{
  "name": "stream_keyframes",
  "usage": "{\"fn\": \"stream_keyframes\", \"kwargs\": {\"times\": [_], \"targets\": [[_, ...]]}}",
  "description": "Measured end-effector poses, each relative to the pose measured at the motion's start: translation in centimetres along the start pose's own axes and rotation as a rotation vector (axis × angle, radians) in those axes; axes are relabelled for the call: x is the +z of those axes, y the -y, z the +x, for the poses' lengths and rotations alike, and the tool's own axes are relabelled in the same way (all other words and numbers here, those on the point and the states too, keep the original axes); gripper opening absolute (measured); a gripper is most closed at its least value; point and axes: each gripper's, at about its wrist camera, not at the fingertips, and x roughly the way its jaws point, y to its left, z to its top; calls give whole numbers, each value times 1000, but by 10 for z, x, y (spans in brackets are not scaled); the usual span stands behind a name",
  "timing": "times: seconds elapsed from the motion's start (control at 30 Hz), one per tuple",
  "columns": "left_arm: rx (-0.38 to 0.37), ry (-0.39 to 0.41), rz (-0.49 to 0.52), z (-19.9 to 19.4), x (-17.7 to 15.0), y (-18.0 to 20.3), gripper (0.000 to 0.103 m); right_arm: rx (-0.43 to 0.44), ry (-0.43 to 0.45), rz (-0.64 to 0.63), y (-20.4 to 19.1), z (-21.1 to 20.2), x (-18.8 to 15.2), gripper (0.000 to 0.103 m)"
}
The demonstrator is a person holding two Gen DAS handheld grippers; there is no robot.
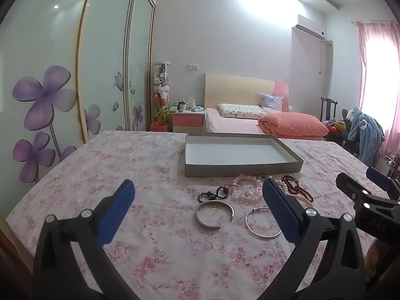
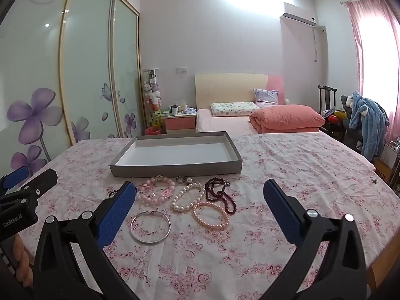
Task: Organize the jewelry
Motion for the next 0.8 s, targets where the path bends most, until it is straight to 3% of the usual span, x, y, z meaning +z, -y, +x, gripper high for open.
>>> {"fn": "stream_keyframes", "kwargs": {"times": [0.8], "targets": [[-2, -4, -3, 0, 0, 0, 99, 0, -6, 6, 3, 3, -1, 101]]}}
